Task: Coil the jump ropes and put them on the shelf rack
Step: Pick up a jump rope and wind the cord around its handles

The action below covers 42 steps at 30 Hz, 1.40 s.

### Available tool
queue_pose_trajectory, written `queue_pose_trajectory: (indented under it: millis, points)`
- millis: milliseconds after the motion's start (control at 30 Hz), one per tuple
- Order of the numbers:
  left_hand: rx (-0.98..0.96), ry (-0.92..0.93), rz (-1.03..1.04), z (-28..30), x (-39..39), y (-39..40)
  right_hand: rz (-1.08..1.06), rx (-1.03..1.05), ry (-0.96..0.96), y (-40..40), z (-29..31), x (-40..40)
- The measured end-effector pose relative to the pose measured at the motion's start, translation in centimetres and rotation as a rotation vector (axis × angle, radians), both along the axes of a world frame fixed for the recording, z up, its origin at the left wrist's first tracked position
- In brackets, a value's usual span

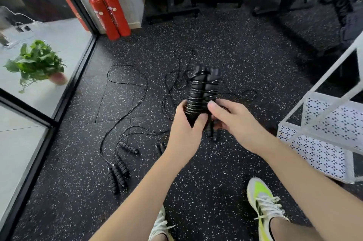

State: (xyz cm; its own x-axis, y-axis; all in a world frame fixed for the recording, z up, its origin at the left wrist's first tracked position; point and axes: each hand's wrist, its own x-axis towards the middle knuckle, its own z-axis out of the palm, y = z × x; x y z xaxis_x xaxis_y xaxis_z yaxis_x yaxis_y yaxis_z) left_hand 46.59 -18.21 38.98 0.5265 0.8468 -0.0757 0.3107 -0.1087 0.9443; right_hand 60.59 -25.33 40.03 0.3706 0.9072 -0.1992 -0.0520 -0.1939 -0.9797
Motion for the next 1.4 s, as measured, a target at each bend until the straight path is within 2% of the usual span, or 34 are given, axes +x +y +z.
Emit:
queue_pose_trajectory:
  millis: [167, 367, 467, 533, 633, 700, 767, 900, 1067, 1300, 1400]
  points:
    - [0.232, 0.087, -0.089, -0.6, 0.4, -1.5, -0.079, -0.032, -0.436, -0.2, -0.3, -1.1]
    - [0.183, -0.009, -0.001, -0.5, 0.3, -0.8, -0.004, -0.027, -0.44, -1.1, 1.1, -2.0]
    - [0.042, -0.064, 0.032, 0.5, 0.2, -0.1, -0.004, 0.011, -0.404, -1.4, 1.2, -1.6]
    - [-0.174, -0.131, 0.12, 0.9, 0.2, 0.5, -0.007, 0.14, -0.381, -1.8, 1.6, -1.8]
    - [-0.572, -0.437, 0.241, 1.7, 0.4, 1.5, 0.022, 0.216, -0.398, -1.8, 1.9, -1.6]
    - [-0.68, -0.534, 0.229, 2.1, 0.1, 1.9, 0.091, 0.17, -0.423, -0.6, 1.8, -1.6]
    - [-0.689, -0.549, 0.174, 2.1, -0.2, 1.9, 0.113, 0.152, -0.451, 0.1, 2.0, -1.8]
    - [-0.713, -0.57, 0.054, 1.8, -0.3, 1.3, 0.02, 0.361, -0.699, -1.6, 2.9, -2.8]
    - [-0.742, -0.602, -0.008, 1.7, -0.1, 1.1, -0.085, 0.396, -0.657, -1.1, 2.3, -2.6]
    - [-0.726, -0.606, -0.064, 2.0, -0.6, 2.0, 0.009, 0.426, -0.747, -2.1, 2.3, -1.9]
    - [-0.737, -0.598, -0.055, 2.2, -0.6, 1.7, -0.022, 0.459, -0.8, -1.9, 1.9, -2.9]
